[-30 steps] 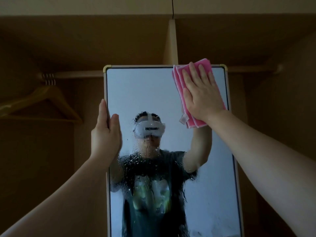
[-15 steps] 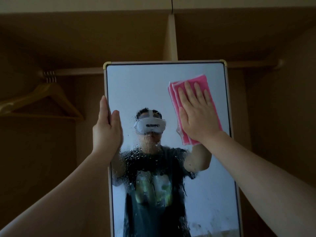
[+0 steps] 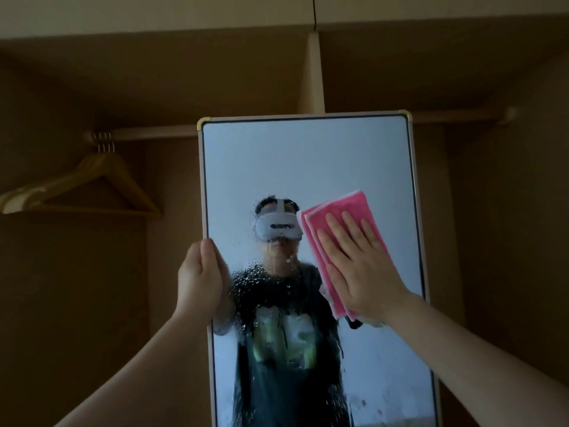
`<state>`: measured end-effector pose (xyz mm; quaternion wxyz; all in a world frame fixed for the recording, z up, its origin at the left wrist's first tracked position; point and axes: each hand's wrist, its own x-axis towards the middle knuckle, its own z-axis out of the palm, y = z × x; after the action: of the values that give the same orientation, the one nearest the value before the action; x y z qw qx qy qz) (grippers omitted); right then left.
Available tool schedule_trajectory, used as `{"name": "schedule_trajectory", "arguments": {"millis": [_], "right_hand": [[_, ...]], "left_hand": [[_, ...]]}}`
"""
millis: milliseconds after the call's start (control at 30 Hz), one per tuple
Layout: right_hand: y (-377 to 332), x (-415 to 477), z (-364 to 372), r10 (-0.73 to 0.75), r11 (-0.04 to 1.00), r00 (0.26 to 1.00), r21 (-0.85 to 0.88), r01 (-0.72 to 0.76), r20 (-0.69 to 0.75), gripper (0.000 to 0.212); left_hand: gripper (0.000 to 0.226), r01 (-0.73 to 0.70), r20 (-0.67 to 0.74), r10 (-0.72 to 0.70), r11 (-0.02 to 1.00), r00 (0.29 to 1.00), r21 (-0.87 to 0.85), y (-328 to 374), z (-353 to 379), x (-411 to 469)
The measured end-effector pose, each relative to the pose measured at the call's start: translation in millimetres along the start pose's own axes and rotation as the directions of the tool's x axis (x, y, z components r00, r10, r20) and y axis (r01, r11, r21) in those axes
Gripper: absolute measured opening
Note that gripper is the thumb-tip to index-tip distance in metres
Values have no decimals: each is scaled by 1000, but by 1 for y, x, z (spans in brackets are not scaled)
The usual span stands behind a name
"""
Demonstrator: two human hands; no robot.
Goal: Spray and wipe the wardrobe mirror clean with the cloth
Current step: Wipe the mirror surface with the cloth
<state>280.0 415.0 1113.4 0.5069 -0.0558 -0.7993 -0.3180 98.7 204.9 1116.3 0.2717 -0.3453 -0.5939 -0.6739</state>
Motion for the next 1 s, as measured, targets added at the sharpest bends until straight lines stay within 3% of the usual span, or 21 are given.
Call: {"name": "schedule_trajectory", "arguments": {"millis": [333,567,1000], "right_hand": [[6,18,-9,-6,998,999,-56,9,48,58],[12,51,-15,-2,998,999,-61,6,52,58],[16,157,-41,132,988,991,-74,-133,-15,62]], "left_hand": [[41,-8,-111,11,1000,994,26,7,6,-18],[40,-7,-112,13,999,994,51,3,6,-16],[39,-3,-70,9,996,998,90,-1,3,-12]]}}
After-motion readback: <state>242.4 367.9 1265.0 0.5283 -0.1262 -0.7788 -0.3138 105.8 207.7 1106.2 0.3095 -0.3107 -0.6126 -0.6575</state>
